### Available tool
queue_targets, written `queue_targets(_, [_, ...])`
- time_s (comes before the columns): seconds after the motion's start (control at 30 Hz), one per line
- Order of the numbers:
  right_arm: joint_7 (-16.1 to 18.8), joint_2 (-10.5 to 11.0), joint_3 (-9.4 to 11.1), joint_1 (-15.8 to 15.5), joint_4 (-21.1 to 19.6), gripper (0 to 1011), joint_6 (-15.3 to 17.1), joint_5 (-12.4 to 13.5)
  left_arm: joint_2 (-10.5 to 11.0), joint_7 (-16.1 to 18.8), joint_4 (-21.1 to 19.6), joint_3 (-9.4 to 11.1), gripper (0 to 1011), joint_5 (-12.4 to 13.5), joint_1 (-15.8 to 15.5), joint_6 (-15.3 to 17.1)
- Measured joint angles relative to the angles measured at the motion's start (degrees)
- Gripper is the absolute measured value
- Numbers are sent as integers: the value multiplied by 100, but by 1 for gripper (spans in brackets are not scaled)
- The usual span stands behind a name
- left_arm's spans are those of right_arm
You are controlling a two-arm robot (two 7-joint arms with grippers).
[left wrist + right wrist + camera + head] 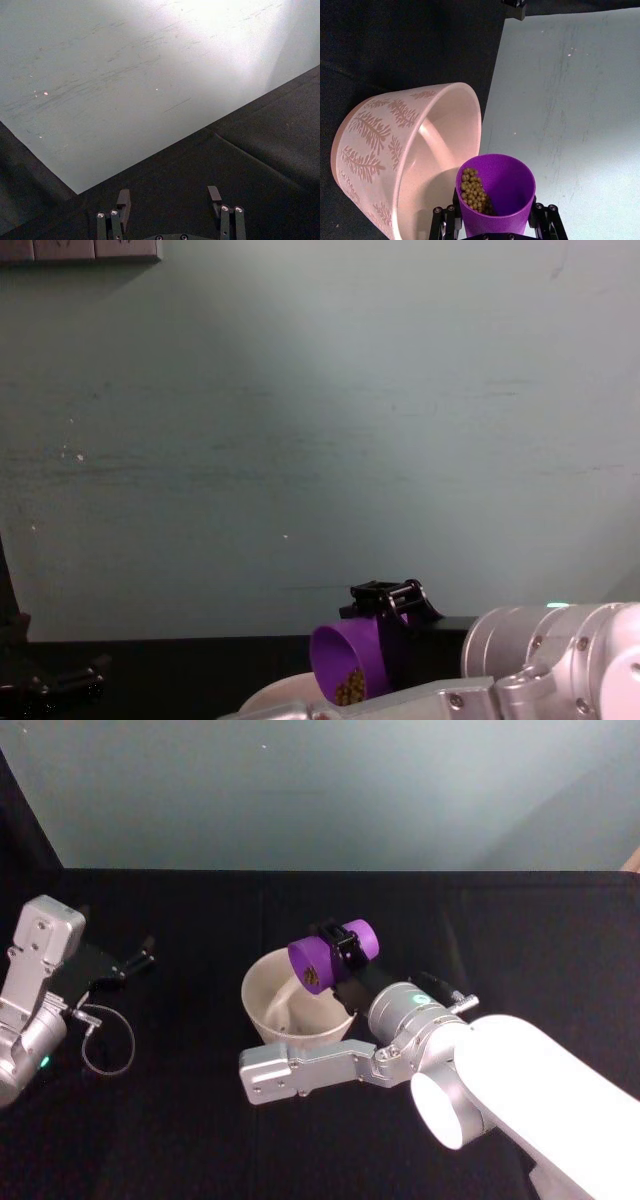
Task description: Pick up the cup and pour the mung beans from the cup into the bowl.
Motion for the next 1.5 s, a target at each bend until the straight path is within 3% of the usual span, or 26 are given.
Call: queue_targets(1.5, [40, 20, -127, 93, 55, 715, -27, -203, 0, 0, 0, 0, 1000, 0, 0, 0])
